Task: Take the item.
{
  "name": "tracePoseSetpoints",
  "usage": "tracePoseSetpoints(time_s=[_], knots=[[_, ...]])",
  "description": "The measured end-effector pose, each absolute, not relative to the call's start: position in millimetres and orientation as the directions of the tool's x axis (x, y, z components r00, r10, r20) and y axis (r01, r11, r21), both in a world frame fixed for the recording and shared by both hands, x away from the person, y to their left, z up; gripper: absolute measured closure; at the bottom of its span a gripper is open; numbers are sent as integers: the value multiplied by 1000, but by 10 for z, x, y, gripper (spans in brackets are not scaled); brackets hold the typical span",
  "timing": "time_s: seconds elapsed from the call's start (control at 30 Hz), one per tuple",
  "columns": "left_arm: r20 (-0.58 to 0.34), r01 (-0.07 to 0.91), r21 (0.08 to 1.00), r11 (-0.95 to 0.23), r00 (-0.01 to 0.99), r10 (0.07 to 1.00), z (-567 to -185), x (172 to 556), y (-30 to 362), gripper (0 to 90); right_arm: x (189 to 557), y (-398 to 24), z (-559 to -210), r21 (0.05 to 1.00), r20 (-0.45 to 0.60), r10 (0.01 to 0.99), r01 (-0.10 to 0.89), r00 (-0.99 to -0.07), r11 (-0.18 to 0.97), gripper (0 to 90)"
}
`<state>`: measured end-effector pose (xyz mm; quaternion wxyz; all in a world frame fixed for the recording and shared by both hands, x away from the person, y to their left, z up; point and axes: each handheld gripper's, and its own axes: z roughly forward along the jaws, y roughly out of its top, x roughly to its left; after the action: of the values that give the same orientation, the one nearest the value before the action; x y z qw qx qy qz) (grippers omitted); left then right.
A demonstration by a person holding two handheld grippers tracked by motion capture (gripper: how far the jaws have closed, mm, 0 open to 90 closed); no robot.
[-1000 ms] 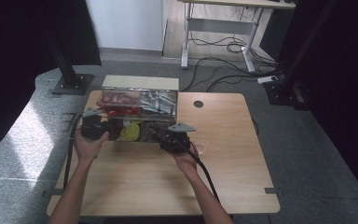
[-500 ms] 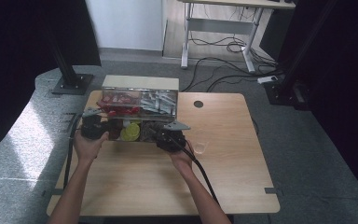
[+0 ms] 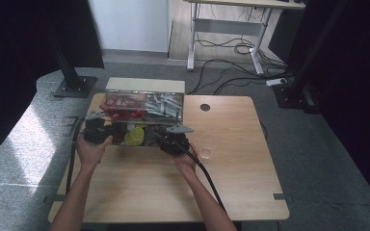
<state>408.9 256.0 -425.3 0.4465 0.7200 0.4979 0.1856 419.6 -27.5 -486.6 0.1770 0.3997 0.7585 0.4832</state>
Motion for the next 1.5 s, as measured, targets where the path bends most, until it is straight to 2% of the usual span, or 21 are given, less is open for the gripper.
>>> tracePoseSetpoints(time_s=[0.07, 0.3, 0.4, 1.5], knots=[[-178, 551, 828, -104, 435, 883, -4255, 4088, 2554, 900, 4210, -265, -4875, 874, 126, 774, 439, -620, 209, 631], [-176, 551, 828, -106, 435, 883, -4256, 4083, 2547, 900, 4221, -233, -4908, 875, 129, 746, 428, -653, 224, 839], [-176, 550, 828, -106, 435, 883, -4256, 4083, 2546, 900, 4212, -231, -4902, 878, 122, 740, 420, -661, 230, 881], [-177, 553, 826, -106, 434, 883, -4257, 4085, 2523, 900, 3862, -485, -4485, 928, 52, 723, 301, -689, 220, 887]])
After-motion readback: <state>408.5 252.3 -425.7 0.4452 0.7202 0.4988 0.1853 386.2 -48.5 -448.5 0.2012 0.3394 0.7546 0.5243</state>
